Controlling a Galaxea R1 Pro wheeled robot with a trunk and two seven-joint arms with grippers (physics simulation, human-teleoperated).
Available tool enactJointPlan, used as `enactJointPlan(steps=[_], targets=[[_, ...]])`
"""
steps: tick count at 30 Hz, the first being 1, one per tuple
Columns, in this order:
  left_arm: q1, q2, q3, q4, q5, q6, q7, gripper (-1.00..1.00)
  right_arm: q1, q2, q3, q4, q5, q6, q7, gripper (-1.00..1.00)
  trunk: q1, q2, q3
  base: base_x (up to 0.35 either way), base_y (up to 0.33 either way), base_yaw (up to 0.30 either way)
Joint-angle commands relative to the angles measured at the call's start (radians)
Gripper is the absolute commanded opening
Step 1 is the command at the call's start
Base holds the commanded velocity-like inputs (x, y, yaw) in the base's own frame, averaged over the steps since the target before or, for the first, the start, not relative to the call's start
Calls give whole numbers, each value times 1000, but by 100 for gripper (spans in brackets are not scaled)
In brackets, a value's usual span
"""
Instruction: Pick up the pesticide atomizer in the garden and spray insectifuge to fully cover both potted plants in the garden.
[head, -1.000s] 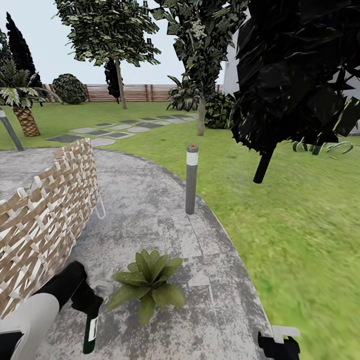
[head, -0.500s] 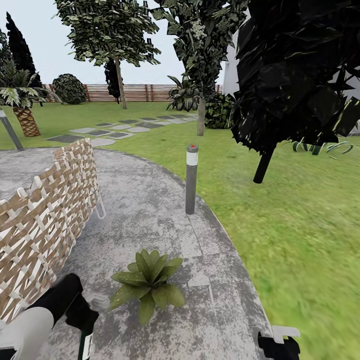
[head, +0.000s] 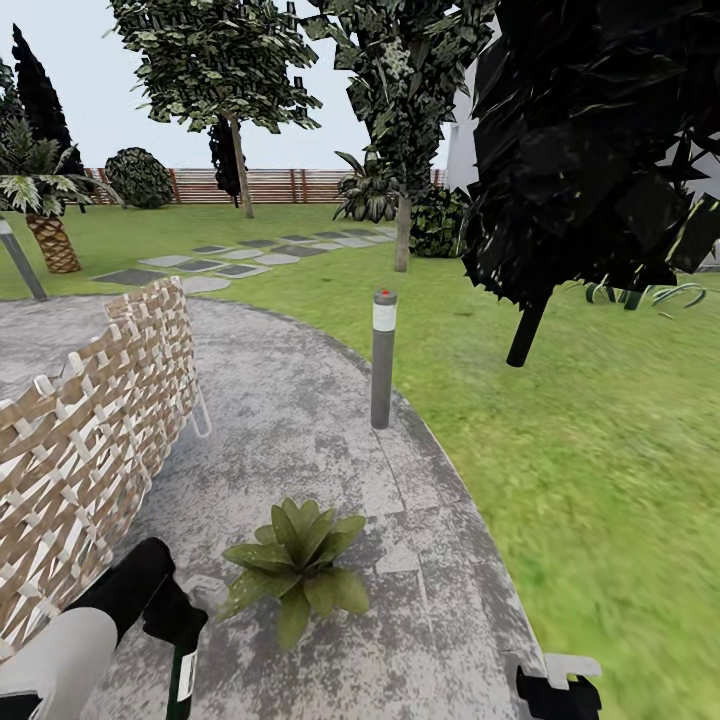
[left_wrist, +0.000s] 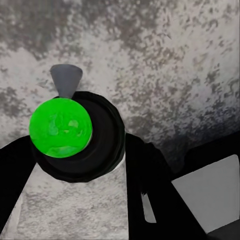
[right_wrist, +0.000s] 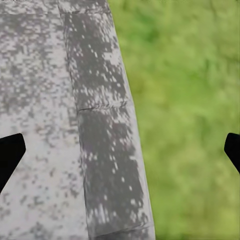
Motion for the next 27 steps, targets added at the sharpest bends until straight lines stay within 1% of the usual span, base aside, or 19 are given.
enactJointPlan(steps=[1, 5, 7, 14, 18, 21, 23, 25, 27], targets=[[0, -1, 8, -17, -11, 6, -9, -100, 0, 0, 9, 0, -11, -4, -2, 100, 0, 0, -1, 0, 0, 131], [-1, -11, 7, -56, -10, 9, -10, -100, 0, 1, 9, 0, -11, -4, -2, 100, 0, 0, -1, 0, -16, 240], [-1, -14, 7, -70, -10, 10, -10, -100, 0, 1, 9, -1, -11, -4, -2, 100, 0, 0, -1, 0, -194, 180], [0, -13, 12, -74, -10, 11, -10, -100, 0, 1, 9, 1, -11, -4, -2, 100, 0, 0, -1, -2, -269, 12], [0, -12, 12, -74, -10, 11, -10, -100, 0, 1, 9, 1, -11, -4, -2, 100, 0, 0, -1, -128, -256, 24], [0, -8, 13, -73, -10, 11, -10, -100, 0, 1, 9, 1, -11, -4, -2, 100, 0, 0, -1, -213, -216, 200], [5, -3, 21, -70, -11, 11, -10, -100, 0, 1, 9, 1, -11, -4, -2, 100, 0, 0, -1, -157, -240, 266], [7, -1, 27, -71, -11, 11, -9, -100, 0, 2, 10, 1, -10, -4, -2, 100, 0, 0, -1, -31, -266, 276], [7, -5, 29, -71, -12, 11, -8, -100, 0, 2, 10, 1, -10, -4, -2, 100, 0, 0, -1, 88, -266, 266]])
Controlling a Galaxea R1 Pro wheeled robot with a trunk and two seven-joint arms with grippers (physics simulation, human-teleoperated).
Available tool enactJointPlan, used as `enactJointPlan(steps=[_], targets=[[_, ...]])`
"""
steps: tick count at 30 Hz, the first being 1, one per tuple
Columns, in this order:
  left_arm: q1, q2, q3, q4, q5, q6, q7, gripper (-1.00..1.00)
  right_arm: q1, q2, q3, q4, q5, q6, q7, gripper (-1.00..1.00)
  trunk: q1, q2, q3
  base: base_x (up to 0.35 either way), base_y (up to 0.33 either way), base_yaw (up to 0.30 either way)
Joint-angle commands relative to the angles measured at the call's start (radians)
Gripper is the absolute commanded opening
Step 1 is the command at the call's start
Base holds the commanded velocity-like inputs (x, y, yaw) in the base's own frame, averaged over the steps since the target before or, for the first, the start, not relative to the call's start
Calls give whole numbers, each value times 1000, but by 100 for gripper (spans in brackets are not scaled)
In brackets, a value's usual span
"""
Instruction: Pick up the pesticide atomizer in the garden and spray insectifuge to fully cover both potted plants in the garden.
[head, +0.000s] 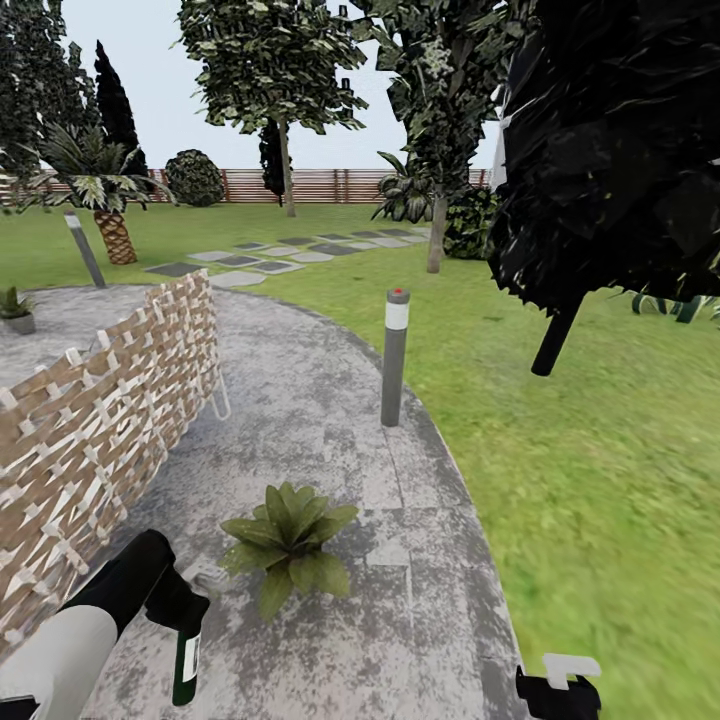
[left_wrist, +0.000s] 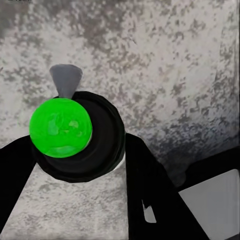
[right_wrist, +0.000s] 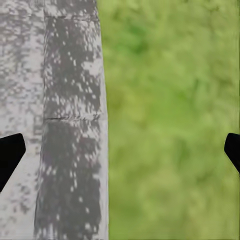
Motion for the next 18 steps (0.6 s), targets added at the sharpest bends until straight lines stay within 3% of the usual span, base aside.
enactJointPlan(steps=[1, 12, 18], targets=[[-1, -4, 6, -1, -13, 4, -9, -100, 0, 0, 9, 0, -10, -3, -1, 100, 0, 0, -1, 139, -260, 141], [-1, 1, 6, -3, -17, 5, -7, -100, 0, 0, 9, 0, -10, -3, -2, 100, 0, 0, -1, 84, -265, 27], [-12, 13, 2, -2, -19, 16, -10, -100, 0, 1, 9, 0, -9, -3, -1, 100, 0, 0, -1, -27, -82, 229]])
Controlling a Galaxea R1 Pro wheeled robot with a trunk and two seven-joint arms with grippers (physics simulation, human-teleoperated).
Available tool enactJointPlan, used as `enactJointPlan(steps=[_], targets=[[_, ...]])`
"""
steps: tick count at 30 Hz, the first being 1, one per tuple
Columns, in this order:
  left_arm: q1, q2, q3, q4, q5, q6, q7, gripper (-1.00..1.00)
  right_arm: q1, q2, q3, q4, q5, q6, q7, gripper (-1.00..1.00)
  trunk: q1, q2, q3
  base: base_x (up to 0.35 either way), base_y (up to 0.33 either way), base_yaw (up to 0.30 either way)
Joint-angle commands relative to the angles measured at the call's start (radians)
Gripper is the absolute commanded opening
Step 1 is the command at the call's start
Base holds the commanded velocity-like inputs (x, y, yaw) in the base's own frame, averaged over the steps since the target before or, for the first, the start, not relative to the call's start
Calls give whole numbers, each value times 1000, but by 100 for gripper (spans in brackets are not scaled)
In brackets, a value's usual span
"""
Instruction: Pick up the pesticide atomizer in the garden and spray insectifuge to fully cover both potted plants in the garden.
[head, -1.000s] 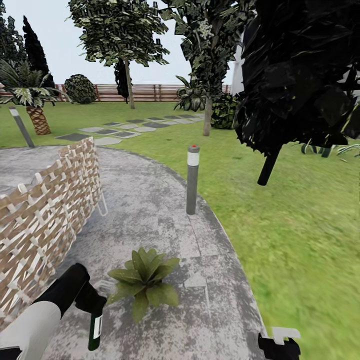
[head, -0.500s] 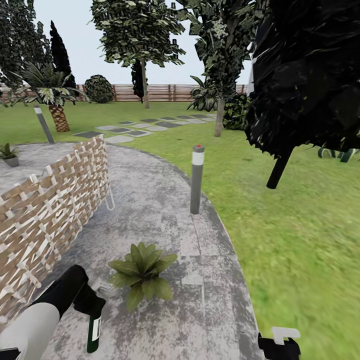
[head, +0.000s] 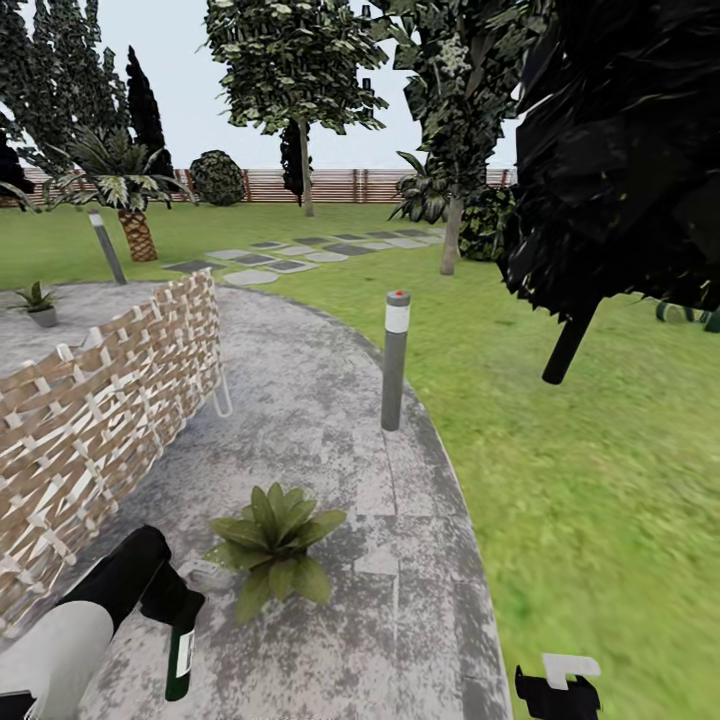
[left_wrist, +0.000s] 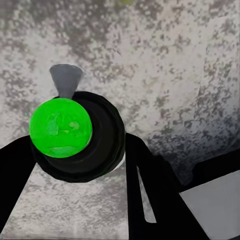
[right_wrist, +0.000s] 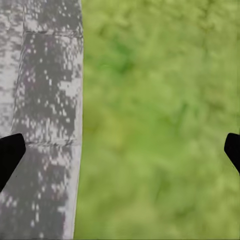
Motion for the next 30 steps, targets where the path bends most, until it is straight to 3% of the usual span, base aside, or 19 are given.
enactJointPlan(steps=[1, 4, 7, 9, 11, 12, 16, 24, 30], targets=[[-8, 8, 3, -2, -10, 25, -10, -100, 0, 0, 9, 0, -10, -3, -1, 100, 0, 0, -1, -2, -7, 274], [-64, 21, -3, -3, -11, 89, -11, -100, 0, 0, 9, 0, -10, -3, -1, 100, 0, 0, -1, -1, -2, 255], [-105, 11, -15, -2, -10, 105, -11, -100, 0, -1, 9, 0, -9, -3, -1, 100, 0, 0, -1, 0, 0, 85], [-111, 6, -48, -2, -9, 108, -12, -100, 0, -2, 9, 0, -9, -3, -1, 100, 0, 0, -1, 0, 0, 20], [-114, 3, -117, -1, 1, 113, -21, -100, 0, -3, 9, 1, -9, -3, -2, 100, 0, 0, -1, 0, 0, 5], [-114, 3, -127, 1, 3, 111, -36, -100, 0, -3, 9, 1, -9, -3, -2, 100, 0, 0, -1, 0, 0, 1], [-108, 5, -134, 2, 2, 108, -83, -100, 0, -5, 9, 1, -7, -3, -1, 100, 0, 0, -1, 0, -20, 0], [-107, 4, -132, 0, -2, 110, -89, -100, 0, -3, 9, 0, -9, -3, -2, 100, 0, 0, -1, 0, -244, 2], [-106, 5, -132, 0, -5, 113, -89, -100, 0, 0, 9, 0, -9, -3, -3, 100, 0, 0, -1, 8, -274, 201]])
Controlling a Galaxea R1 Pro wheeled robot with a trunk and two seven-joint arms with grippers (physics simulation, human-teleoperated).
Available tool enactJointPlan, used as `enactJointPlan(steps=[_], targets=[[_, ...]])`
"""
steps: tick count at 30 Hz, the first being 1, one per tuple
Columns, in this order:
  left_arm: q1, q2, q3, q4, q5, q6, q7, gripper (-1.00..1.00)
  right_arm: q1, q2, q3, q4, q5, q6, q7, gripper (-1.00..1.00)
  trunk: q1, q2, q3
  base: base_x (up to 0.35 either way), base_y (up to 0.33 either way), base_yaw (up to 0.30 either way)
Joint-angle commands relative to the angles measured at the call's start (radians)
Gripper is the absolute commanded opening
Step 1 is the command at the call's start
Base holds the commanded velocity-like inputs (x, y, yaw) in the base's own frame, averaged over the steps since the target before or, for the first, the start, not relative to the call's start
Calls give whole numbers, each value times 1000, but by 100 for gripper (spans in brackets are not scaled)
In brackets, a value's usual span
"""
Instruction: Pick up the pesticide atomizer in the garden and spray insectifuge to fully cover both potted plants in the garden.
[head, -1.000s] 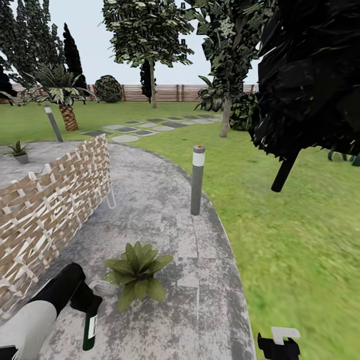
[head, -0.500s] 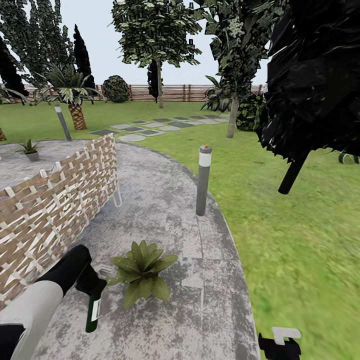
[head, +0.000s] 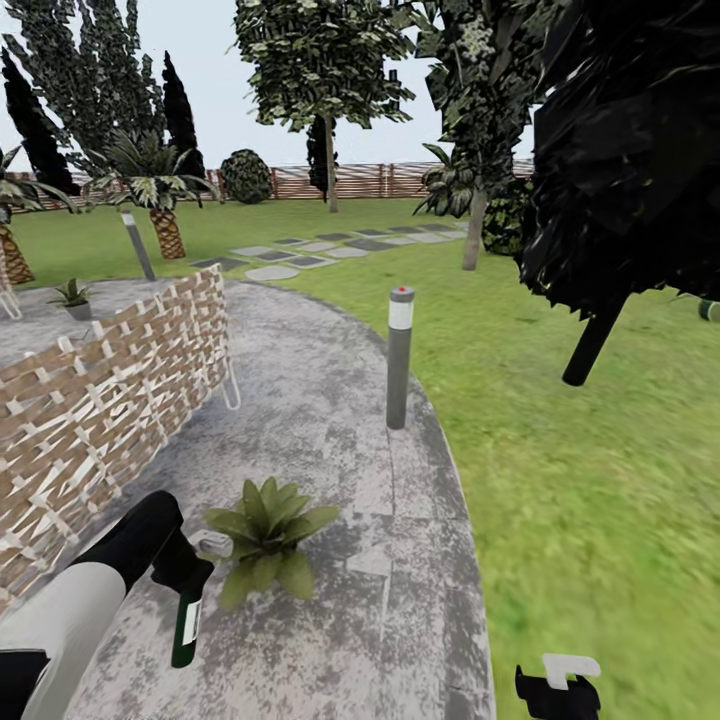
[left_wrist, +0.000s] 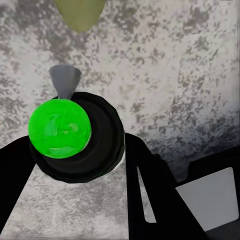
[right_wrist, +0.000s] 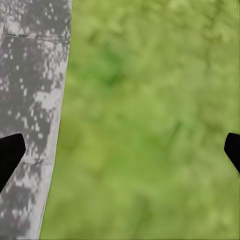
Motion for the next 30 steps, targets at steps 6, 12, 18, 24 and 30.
enactJointPlan(steps=[6, 12, 18, 24, 30], targets=[[3, 2, -1, -1, -4, 5, -9, -100, 0, 0, 9, 0, -10, -3, -1, 100, 0, 0, -1, 197, -217, 276], [8, 7, -2, 10, -8, -2, -6, -100, 0, 0, 9, 0, -10, -3, -1, 100, 0, 0, -1, 80, -51, 67], [69, 5, -4, 14, -6, -6, -5, -100, 0, 0, 9, 0, -10, -3, -1, 100, 0, 0, -1, 2, -1, 1], [92, -21, 2, 4, 6, -5, -10, -100, 0, 0, 9, 0, -10, -3, -1, 100, 0, 0, -1, 0, 0, 154], [92, -19, 5, -1, 5, -5, -7, -100, 0, 0, 9, 0, -11, -3, -1, 100, 0, 0, -1, 0, 0, 274]])
